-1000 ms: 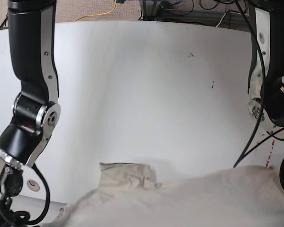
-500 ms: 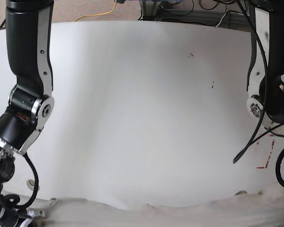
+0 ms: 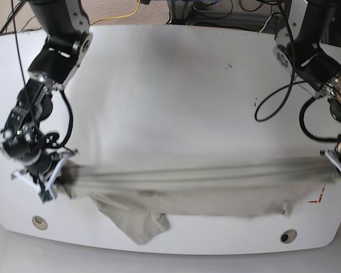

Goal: Layout the t-shirt on the table in an organized manner, then fold the t-shirt properly
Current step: 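Swing the lifted shirt down and drag it back across the table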

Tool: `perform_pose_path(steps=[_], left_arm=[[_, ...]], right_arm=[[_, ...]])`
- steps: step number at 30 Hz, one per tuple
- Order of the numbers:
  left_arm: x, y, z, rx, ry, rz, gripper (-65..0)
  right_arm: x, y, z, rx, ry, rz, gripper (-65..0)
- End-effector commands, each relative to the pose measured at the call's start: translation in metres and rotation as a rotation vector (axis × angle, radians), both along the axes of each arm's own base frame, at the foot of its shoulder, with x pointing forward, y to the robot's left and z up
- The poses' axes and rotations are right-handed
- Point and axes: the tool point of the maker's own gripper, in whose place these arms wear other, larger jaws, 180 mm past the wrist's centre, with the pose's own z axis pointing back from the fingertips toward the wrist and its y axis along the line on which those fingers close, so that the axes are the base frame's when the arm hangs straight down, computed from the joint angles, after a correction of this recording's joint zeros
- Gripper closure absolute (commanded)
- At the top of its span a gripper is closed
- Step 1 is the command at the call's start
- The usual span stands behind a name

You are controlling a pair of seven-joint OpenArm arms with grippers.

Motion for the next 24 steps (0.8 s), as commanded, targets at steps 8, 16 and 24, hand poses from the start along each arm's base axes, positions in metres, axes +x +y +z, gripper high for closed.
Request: perform_pose_path(steps=[8,16,24], left_arm=[[-0.079,0.008,-0.086,0.047,0.208,-0.021,-0.6],[-0.115,0.007,-0.116,0.046,0.304,-0.039,-0.6],[-0.124,0.011,-0.126,0.044,0.345,-0.036,-0.7]], right_arm=[[-0.075,-0.006,-0.078,0.037,0.137,-0.067,0.0],[-0.112,-0.007,-0.108,0.042,0.225,-0.076,0.0],[-0.14,-0.014,-0.126,0.044,0.291,-0.105,0.0]])
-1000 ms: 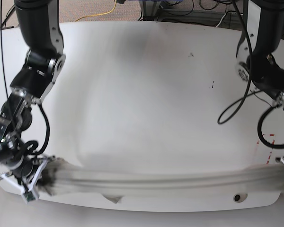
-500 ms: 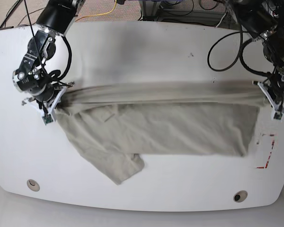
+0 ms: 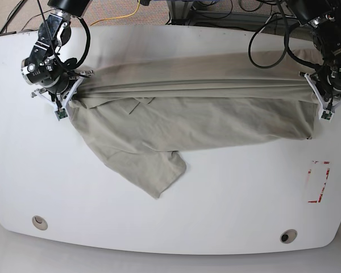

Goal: Layout the t-shirt on the table in an organized manner, then fold the t-shirt properly
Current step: 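Swing the lifted shirt down and drag it back across the table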

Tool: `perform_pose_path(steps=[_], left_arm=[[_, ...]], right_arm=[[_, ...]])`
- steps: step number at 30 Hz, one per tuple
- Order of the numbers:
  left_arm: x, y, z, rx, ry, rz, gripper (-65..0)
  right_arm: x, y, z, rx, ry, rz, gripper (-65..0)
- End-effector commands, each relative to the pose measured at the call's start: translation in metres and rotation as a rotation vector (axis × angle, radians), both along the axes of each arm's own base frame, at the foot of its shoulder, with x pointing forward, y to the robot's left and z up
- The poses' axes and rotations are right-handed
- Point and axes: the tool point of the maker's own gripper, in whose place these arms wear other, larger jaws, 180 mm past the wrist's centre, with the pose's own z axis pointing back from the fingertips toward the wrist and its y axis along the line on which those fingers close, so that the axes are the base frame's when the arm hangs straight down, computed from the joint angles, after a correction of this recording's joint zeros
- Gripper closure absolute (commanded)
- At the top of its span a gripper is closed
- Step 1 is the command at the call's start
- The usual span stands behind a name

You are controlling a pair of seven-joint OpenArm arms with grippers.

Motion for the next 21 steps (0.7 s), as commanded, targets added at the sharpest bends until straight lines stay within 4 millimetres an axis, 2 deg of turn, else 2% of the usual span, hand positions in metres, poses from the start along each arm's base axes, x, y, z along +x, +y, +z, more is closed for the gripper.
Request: perform_pose_path(steps=[1,5,12,16,18,21], left_arm=[[0.002,0.015,0.013,0.056,-0.01,0.01,-0.7],[0.002,0.016,0.013,0.057,-0.01,0.01,-0.7],[0.002,0.016,0.013,0.058,-0.007,0.011,-0.8],[-0.005,0.017,0.01,0.061,0.015,0.014,-1.0],[-0.011,0.017,0.006,0.063,0.041,0.018,-1.1],[-0.017,0.018,0.004,0.068,0.071,0.028,-1.3]], right_arm=[[-0.001,-0.016,0.008,-0.041,-0.017,-0.025,0.0],[-0.007,-0.016,0.007,-0.046,-0.007,-0.025,0.0],[-0.018,-0.016,0.017,-0.082,-0.017,-0.011,0.0],[-0.024,-0.014,0.017,-0.09,-0.01,-0.005,-0.8],[-0.027,-0.009,0.014,-0.075,-0.002,-0.01,-4.1],[-0.032,-0.007,0.013,-0.079,0.02,-0.018,-16.6]])
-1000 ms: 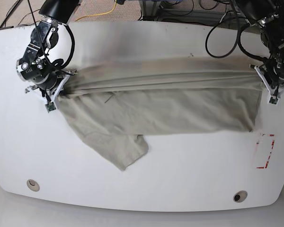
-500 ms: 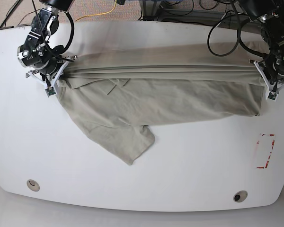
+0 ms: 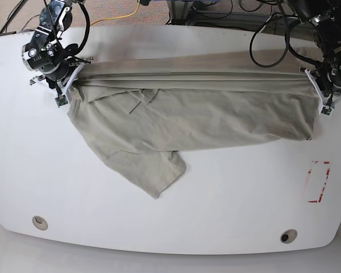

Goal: Layout the t-shirt on the table in an organized manner, then fold the t-shirt properly
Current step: 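Swing the lifted shirt down and drag it back across the table, then release the edge and move both grippers onto the shirt body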

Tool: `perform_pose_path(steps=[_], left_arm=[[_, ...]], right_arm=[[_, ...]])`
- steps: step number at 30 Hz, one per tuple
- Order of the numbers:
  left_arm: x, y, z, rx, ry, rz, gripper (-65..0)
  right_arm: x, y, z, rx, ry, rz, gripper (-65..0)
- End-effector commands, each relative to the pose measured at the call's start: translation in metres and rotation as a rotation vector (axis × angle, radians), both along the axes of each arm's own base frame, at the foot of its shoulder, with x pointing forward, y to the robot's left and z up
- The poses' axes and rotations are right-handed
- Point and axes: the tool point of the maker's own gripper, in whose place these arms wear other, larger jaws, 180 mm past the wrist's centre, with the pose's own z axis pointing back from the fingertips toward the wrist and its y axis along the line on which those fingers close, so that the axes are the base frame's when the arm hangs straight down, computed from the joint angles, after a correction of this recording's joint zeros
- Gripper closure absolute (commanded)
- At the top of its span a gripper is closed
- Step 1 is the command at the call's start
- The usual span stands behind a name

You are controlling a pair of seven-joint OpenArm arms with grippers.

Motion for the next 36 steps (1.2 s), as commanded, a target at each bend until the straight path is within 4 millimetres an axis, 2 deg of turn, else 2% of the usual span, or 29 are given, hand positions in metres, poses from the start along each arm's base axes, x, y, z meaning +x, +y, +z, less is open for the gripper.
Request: perform_pose_path(steps=[1,4,7,10,13,19,24,29,34,36], left_arm=[[-0.004,0.016,0.011,0.065,0.022,0.025,-1.4],[-0.008,0.017,0.01,0.07,0.043,0.033,-6.1],[-0.014,0.019,0.009,0.078,0.075,0.046,-18.5],[-0.016,0.02,0.012,0.091,0.088,0.055,-34.0],[-0.014,0.02,0.021,0.113,0.071,0.051,-42.9],[-0.004,0.033,0.049,0.182,0.027,0.04,-43.1],[0.018,0.034,0.067,0.19,-0.047,0.045,-42.9],[0.038,0.043,0.09,0.217,-0.112,0.053,-42.9],[0.056,0.043,0.106,0.215,-0.176,0.059,-42.8],[0.068,0.033,0.106,0.199,-0.185,0.034,-42.8]], right_arm=[[0.0,-0.009,0.011,-0.049,-0.003,-0.015,-21.9],[-0.001,-0.008,0.015,-0.058,-0.001,-0.014,-34.9],[-0.002,-0.007,0.019,-0.067,-0.007,-0.008,-46.9],[0.001,-0.007,0.022,-0.071,-0.018,-0.007,-54.7],[0.004,-0.008,0.025,-0.074,-0.028,-0.006,-56.3],[0.02,-0.014,0.038,-0.08,-0.08,-0.026,-56.0],[0.035,-0.025,0.052,-0.085,-0.137,-0.069,-56.3],[0.048,-0.026,0.062,-0.085,-0.176,-0.071,-56.3],[0.061,-0.025,0.071,-0.077,-0.214,-0.072,-56.3],[0.069,-0.02,0.069,-0.052,-0.221,-0.074,-56.1]])
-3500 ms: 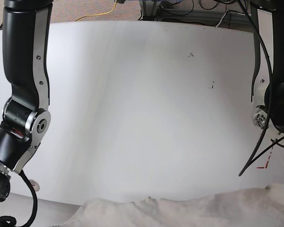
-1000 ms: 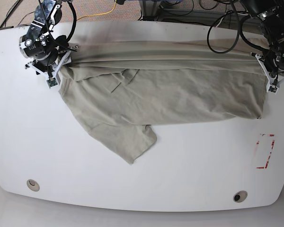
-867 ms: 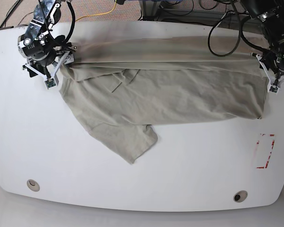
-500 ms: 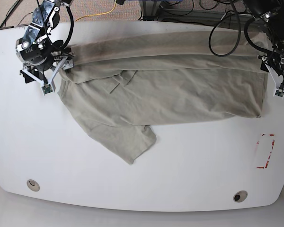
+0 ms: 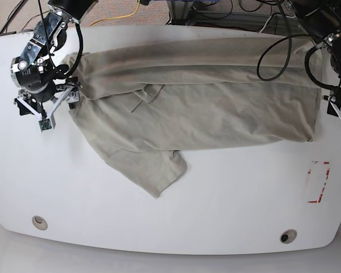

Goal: Layout the t-shirt on the table in an organized manner, then fold the t-shirt properly
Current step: 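Release the edge and move both grippers onto the shirt body, then pinch the shirt with both grippers and pull it outward to smooth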

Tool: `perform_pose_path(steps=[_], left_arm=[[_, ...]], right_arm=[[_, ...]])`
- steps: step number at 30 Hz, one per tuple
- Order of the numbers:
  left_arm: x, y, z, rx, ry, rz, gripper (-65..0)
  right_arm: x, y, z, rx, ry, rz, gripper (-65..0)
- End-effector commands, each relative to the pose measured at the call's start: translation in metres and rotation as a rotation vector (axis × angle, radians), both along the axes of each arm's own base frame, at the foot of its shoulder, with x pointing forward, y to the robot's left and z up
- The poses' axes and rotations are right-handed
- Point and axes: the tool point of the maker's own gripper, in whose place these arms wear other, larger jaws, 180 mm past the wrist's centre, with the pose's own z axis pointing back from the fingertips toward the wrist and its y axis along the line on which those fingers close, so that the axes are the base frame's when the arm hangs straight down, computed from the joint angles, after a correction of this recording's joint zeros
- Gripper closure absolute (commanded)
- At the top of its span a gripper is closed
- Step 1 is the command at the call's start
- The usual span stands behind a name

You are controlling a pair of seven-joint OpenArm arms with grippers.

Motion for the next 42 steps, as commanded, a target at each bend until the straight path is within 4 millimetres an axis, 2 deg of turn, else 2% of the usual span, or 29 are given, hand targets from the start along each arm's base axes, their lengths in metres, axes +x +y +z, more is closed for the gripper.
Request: perform_pose_path(steps=[1,7,8,10,12,18,20,25,31,34,38,42], left_arm=[[0.019,-0.011,0.006,-0.001,-0.025,-0.041,-42.8],[0.041,-0.047,-0.019,-0.085,-0.013,-0.129,-42.6],[0.049,-0.063,-0.028,-0.122,-0.025,-0.167,-42.4],[0.057,-0.078,-0.035,-0.157,-0.044,-0.203,-40.0],[0.061,-0.092,-0.045,-0.201,-0.063,-0.221,-33.5],[0.066,-0.112,-0.07,-0.283,-0.094,-0.217,-5.3],[0.06,-0.114,-0.08,-0.296,-0.078,-0.205,0.0],[0.047,-0.11,-0.102,-0.321,-0.033,-0.174,-0.1],[0.041,-0.104,-0.126,-0.353,-0.003,-0.167,-1.0],[0.037,-0.105,-0.143,-0.387,0.015,-0.158,-1.0],[0.047,-0.108,-0.149,-0.414,0.013,-0.158,-1.0],[0.062,-0.121,-0.152,-0.433,0.03,-0.19,-1.0]], right_arm=[[0.018,0.005,0.009,0.028,-0.052,0.004,-56.1],[0.045,0.025,0.0,0.135,-0.069,0.001,-54.4],[0.051,0.03,-0.004,0.163,-0.063,0.002,-51.2],[0.058,0.035,-0.01,0.195,-0.055,0.003,-45.8],[0.064,0.041,-0.018,0.233,-0.035,0.005,-36.8],[0.069,0.048,-0.034,0.283,0.009,0.009,-5.5],[0.069,0.052,-0.037,0.284,0.018,0.021,-1.7],[0.061,0.076,-0.05,0.266,0.074,0.107,-2.7],[0.053,0.093,-0.063,0.276,0.089,0.155,-2.7],[0.048,0.101,-0.079,0.314,0.115,0.16,-2.7],[0.044,0.104,-0.098,0.358,0.139,0.15,-2.7],[0.043,0.095,-0.113,0.379,0.145,0.138,-2.7]])
